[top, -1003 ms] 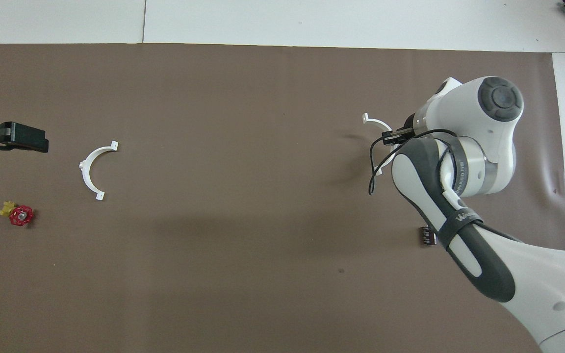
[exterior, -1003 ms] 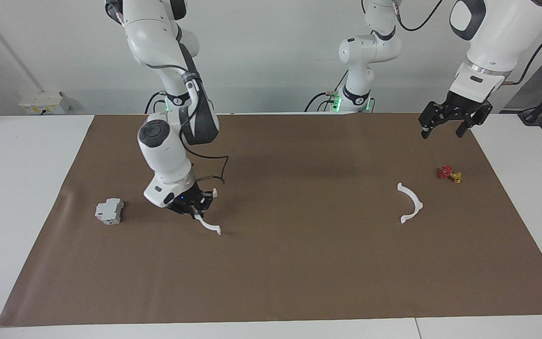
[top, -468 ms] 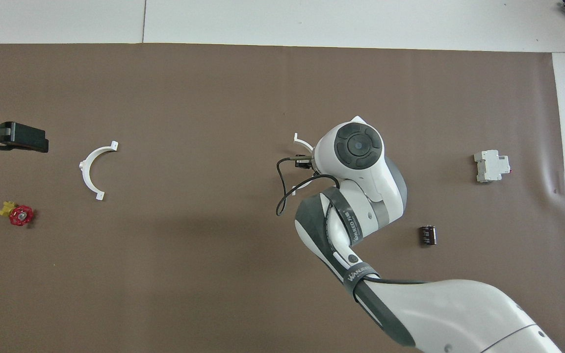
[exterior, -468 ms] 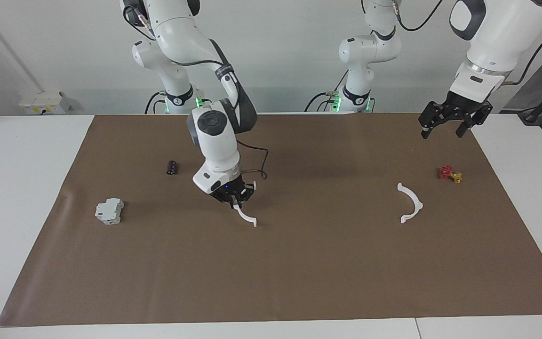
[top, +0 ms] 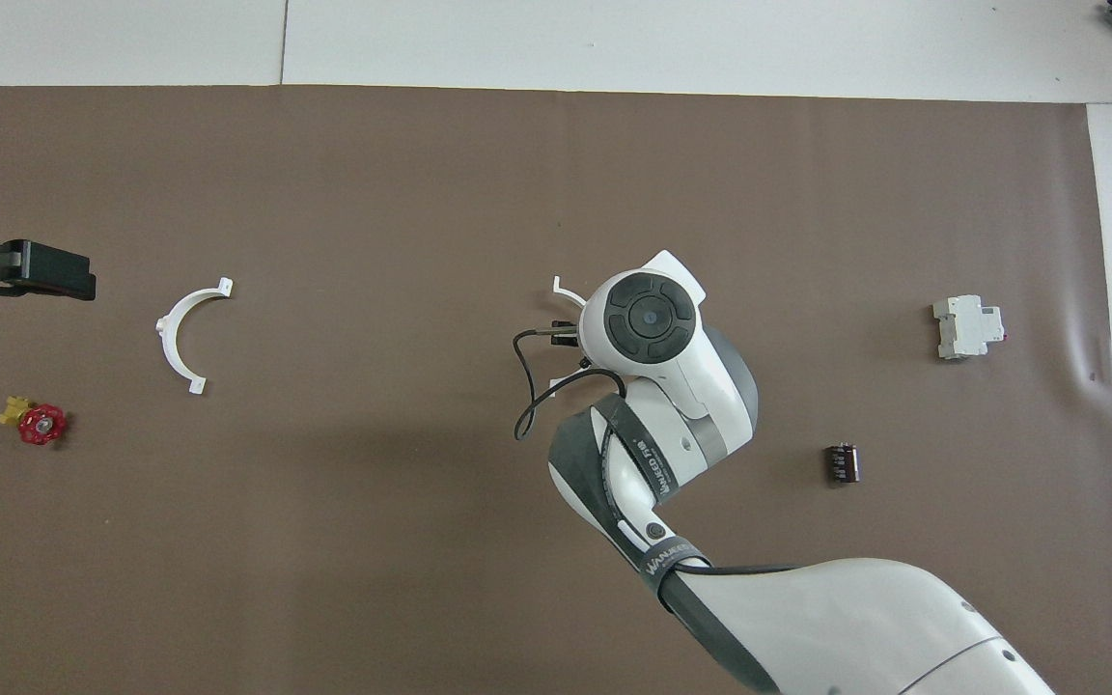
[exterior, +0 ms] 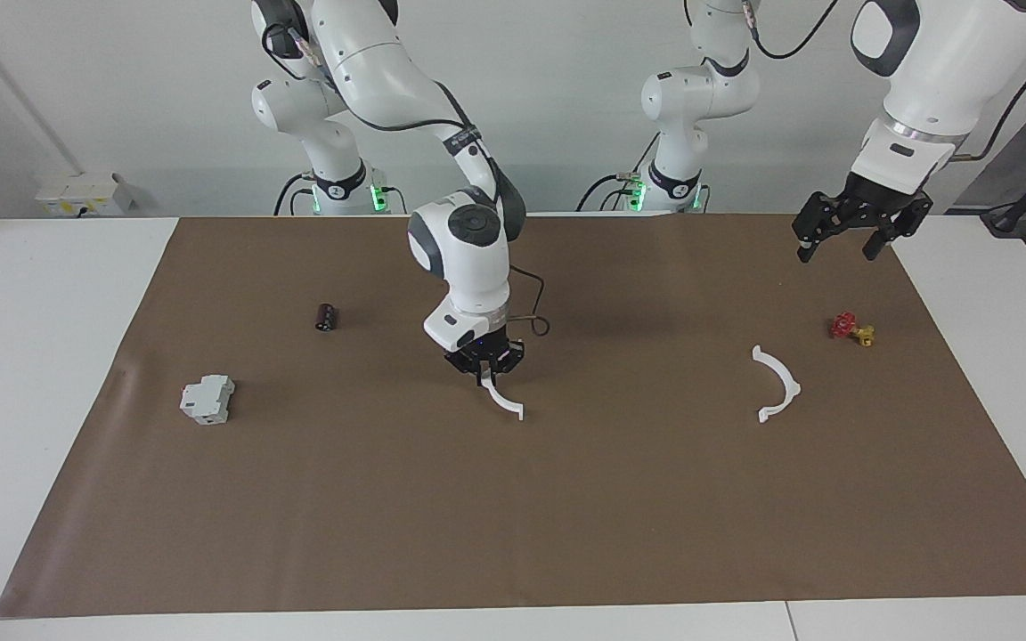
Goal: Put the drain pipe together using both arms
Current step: 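Lift the white arc with the right gripper and carry it toward the table center, then set the arc down at center, open the right gripper and withdraw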
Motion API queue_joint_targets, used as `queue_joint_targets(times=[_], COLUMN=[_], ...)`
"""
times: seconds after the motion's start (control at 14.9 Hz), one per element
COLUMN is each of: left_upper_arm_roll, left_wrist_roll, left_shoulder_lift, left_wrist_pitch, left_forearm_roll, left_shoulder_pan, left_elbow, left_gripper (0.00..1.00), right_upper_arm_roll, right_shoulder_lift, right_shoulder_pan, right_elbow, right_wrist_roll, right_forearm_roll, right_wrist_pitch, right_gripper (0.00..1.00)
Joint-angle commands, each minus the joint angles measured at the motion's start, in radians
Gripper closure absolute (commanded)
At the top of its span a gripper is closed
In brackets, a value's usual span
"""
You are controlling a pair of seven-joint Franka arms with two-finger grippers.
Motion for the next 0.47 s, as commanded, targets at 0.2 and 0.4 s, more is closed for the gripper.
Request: queue_joint_targets(times=[0.2, 0.4], left_upper_arm_roll=[0.005, 0.005], left_wrist_roll=[0.004, 0.004], left_shoulder_lift=[0.002, 0.002], left_wrist_pitch=[0.001, 0.001], left_forearm_roll=[-0.015, -0.015], left_shoulder_pan=[-0.004, -0.004], left_elbow=[0.005, 0.005], left_gripper=[0.00, 0.00], right_upper_arm_roll=[0.001, 0.001], right_shoulder_lift=[0.021, 0.024], right_shoulder_pan=[0.009, 0.013], right_elbow=[-0.011, -0.012], right_wrist_roll=[-0.020, -0.028], right_forearm_roll=[-0.042, -0.042], right_wrist_pitch=[0.051, 0.051], right_gripper=[1.00, 1.00])
